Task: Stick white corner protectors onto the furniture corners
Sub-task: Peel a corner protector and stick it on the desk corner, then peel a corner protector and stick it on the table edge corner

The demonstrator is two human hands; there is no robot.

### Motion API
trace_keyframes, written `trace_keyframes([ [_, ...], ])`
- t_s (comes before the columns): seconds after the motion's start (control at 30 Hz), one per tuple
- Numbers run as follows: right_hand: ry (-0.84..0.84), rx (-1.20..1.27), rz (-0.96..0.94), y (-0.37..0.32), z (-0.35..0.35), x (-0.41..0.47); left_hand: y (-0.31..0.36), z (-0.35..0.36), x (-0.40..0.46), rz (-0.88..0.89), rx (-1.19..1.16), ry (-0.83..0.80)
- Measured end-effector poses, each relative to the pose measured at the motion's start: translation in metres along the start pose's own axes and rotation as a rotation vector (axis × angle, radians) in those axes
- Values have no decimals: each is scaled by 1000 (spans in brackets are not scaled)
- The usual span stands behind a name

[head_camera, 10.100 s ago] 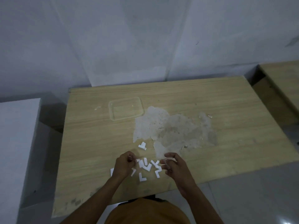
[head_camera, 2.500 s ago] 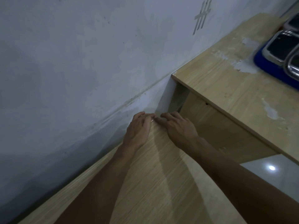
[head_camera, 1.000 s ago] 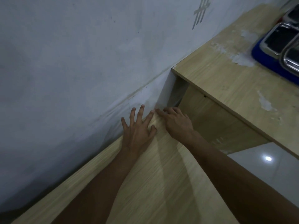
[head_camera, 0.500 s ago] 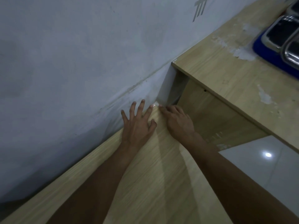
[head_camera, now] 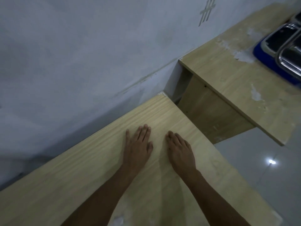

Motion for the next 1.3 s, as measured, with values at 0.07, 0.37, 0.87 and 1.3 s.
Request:
trace_keyframes([
  [0.07, -15, -16, -30, -8, 5, -28, 4, -4, -35, -10, -4, -76],
  [0.37, 15, 570, -172, -69, -18, -159, 0, -49, -249, -28, -528, 136],
  [0.87, -311, 714, -542, -210, -12, -360, -36, -63, -580, -791, -819, 403],
  [1.3, -428, 455, -623, -277, 62, -445, -64, 1, -746, -943, -862, 438],
])
Point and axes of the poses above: each hand's wrist, its own x-axis towards the middle knuckle, its own z-axis out of the palm, y = z × x, the point moved 1 cm from there along x, towards the middle knuckle, and after that the axes turned 12 degrees about -x, right-handed, at the moved point
